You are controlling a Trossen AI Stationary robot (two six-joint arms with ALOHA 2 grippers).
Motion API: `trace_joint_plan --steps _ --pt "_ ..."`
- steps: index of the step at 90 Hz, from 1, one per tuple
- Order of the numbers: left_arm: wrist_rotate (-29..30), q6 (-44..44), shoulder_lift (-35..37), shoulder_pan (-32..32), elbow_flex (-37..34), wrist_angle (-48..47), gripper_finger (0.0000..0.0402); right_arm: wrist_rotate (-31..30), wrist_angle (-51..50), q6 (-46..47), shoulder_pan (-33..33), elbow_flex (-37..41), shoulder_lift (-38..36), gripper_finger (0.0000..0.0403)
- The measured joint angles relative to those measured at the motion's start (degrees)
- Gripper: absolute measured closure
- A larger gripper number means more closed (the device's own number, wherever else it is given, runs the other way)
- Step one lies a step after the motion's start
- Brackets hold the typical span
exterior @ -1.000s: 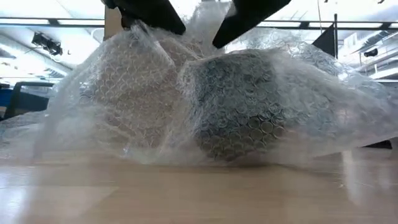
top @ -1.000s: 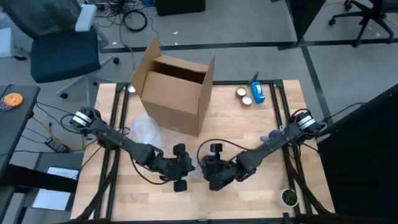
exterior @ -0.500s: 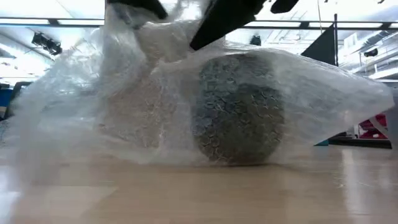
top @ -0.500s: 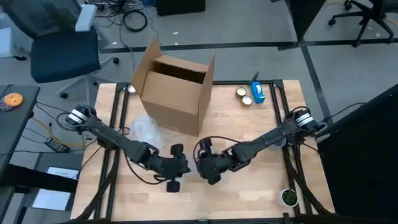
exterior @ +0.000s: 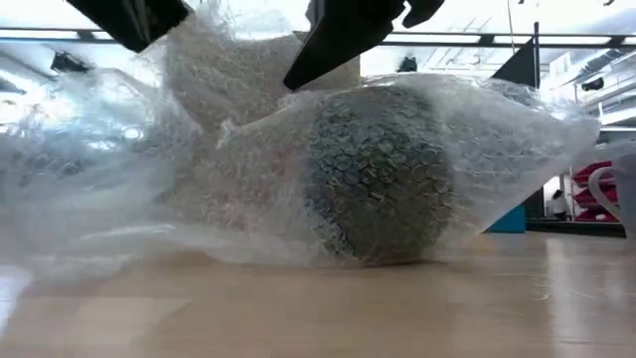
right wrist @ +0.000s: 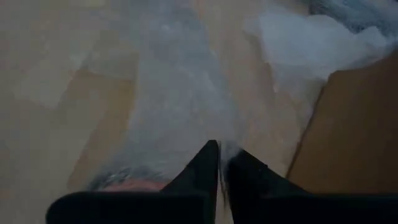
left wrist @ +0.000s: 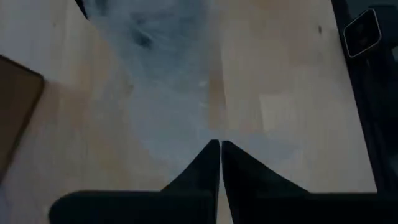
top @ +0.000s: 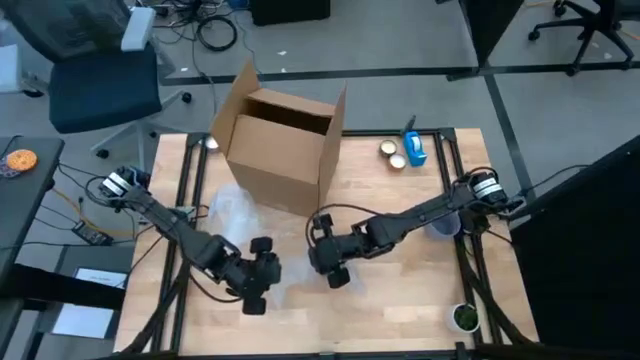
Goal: Wrap mug
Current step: Wrap the orange mug with bubble wrap
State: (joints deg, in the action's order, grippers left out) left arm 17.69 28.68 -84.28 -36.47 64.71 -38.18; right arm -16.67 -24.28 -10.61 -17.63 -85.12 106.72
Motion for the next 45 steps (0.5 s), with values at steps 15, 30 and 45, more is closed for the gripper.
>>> trace_joint_plan --steps 15,30,45 --pt "0.34 4.59 0.01 -3.4 -0.23 -0.35 0.0401 4.39 0.64 0.07 1.1 0.0 0.01 0.0403" --pt "1.84 11.59 -0.01 -7.97 -1.69 -0.4 0.0401 5.8 1.63 0.53 1.58 0.0 0.02 0.0403" --pt "9.06 18.7 -0.01 -13.33 -5.87 6.49 0.04 5.83 1.95 1.71 1.62 0.0 0.02 0.0403"
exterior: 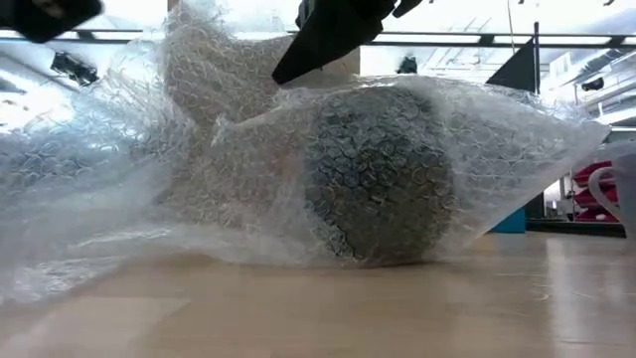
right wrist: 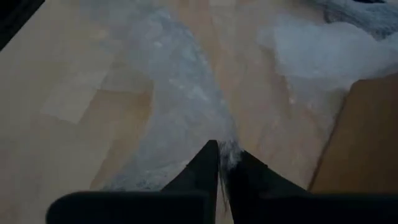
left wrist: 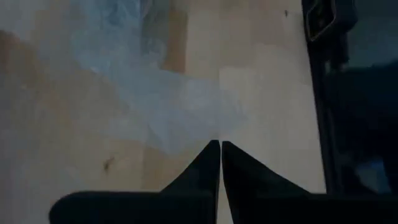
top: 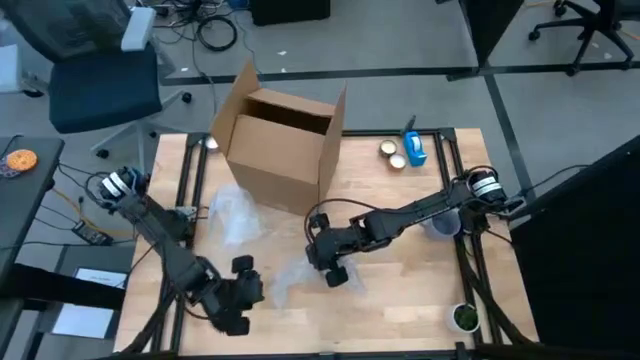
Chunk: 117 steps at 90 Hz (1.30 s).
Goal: Wrap mug
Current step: Wrap the orange mug with bubble wrap
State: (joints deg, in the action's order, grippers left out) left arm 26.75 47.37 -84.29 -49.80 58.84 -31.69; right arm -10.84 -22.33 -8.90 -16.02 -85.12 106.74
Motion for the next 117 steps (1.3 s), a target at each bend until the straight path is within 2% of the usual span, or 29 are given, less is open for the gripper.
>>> trace_joint_plan --steps 9,20,35,44,55,69,99,117 --pt "3.79 2.97 0.0 -2.29 -4.5 9.69 0.0394 -0.65 -0.01 0.69 0.03 0.02 0.0 0.0403" --pt "4.52 3.91 -0.07 -3.26 -11.1 23.03 0.0368 -1.43 0.0 1.7 0.12 0.02 0.0 0.0403" --pt "8.55 3.66 -3.12 -3.19 -19.38 41.55 0.0303 -1.76 0.0 1.81 0.12 0.02 0.0 0.0403" --pt "9.35 0.55 -6.49 -2.38 -21.37 47.83 0.0257 -4.55 -0.02 1.81 0.1 0.02 0.0 0.0403" --pt "9.34 -0.55 -10.67 -1.43 -20.57 48.9 0.0206 -7.48 0.39 1.72 -0.49 0.04 -0.15 0.0403" --pt "8.55 1.89 -14.64 -0.56 -17.84 48.45 0.0169 -5.7 1.82 5.44 -2.48 -0.55 -0.26 0.0403" --pt "5.3 17.51 -15.34 -0.39 -16.65 32.44 0.0182 4.15 1.37 15.53 -10.47 -0.92 -0.32 0.0403" --pt "5.11 20.73 -13.24 -0.21 -16.78 26.32 0.02 7.05 1.07 22.22 -14.08 -0.65 -0.04 0.0403"
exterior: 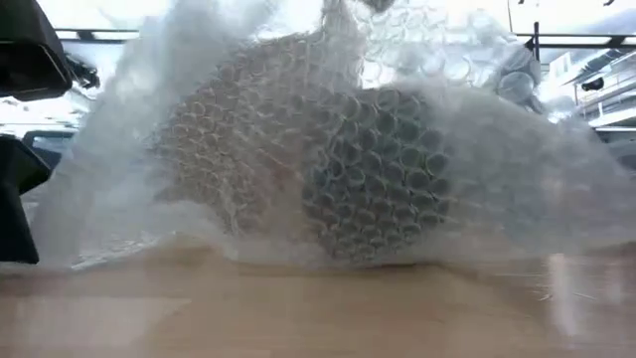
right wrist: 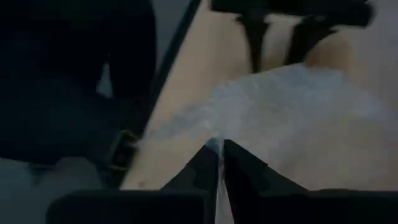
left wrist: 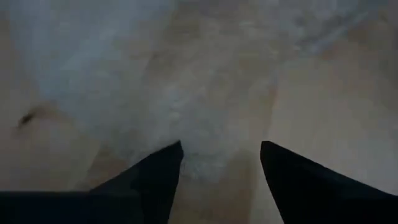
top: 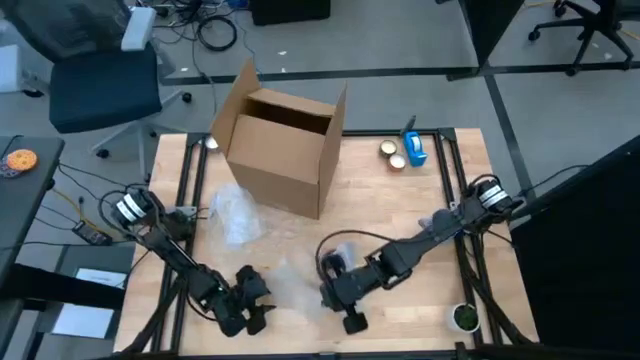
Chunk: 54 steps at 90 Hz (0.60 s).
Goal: Wrap mug
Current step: Wrap the orange mug with bubble wrap
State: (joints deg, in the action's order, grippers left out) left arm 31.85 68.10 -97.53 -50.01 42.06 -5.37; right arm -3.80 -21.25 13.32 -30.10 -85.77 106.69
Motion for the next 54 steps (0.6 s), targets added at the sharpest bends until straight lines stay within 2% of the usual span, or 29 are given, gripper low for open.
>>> trace_joint_plan --steps 14,39,54 --pt "-0.53 0.33 4.73 0.19 -0.3 -5.43 0.0224 0.17 0.14 3.2 -1.29 1.63 0.02 0.0403" --pt "-0.02 0.2 17.64 -1.07 -0.28 -18.54 0.0262 -1.14 4.67 8.66 -1.27 7.82 0.09 0.0403" --pt "1.03 -4.16 22.88 -3.63 -0.23 -16.41 0.0275 -1.98 10.66 9.27 -1.04 10.17 0.13 0.0403"
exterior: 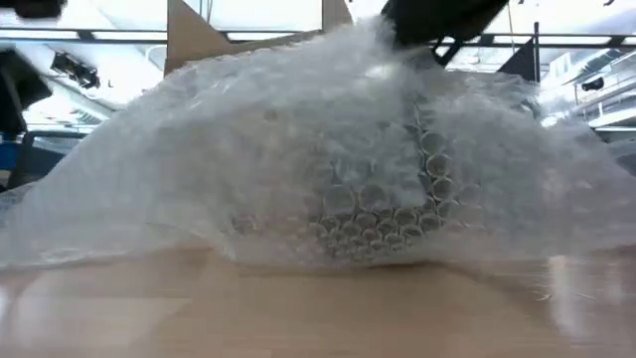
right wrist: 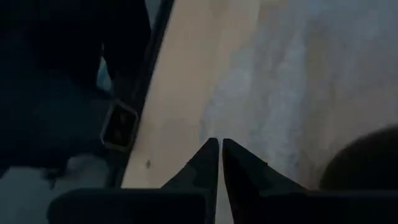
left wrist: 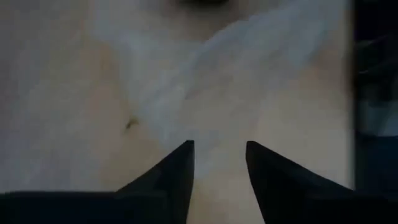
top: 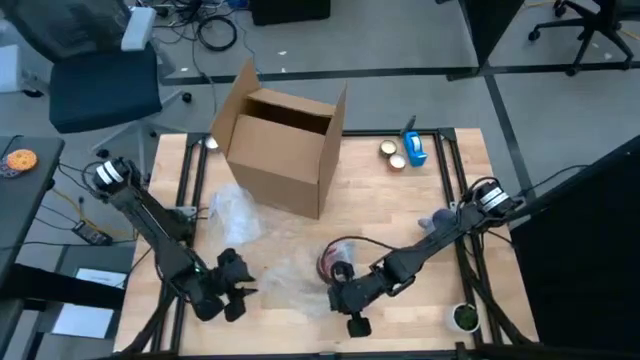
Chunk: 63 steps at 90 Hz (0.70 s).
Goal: Wrap mug
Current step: Wrap the orange mug with bubble wrap
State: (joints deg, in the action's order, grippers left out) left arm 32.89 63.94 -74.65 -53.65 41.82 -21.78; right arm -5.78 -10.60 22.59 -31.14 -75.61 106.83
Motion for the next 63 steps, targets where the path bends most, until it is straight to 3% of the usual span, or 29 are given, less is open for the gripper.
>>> trace_joint_plan --steps 27,44,63 --pt "-7.51 -0.65 -2.42 -5.36 0.05 6.49 0.0278 8.38 11.32 -1.53 -0.7 0.19 -0.02 0.0403" --pt "-7.61 0.82 -9.64 -8.56 0.06 13.9 0.0278 8.92 11.7 -5.46 -1.38 0.19 -0.04 0.0403" --pt "-14.34 6.38 -17.2 -8.61 0.06 15.62 0.0278 10.03 12.09 -2.04 -1.49 1.19 -0.04 0.0403"
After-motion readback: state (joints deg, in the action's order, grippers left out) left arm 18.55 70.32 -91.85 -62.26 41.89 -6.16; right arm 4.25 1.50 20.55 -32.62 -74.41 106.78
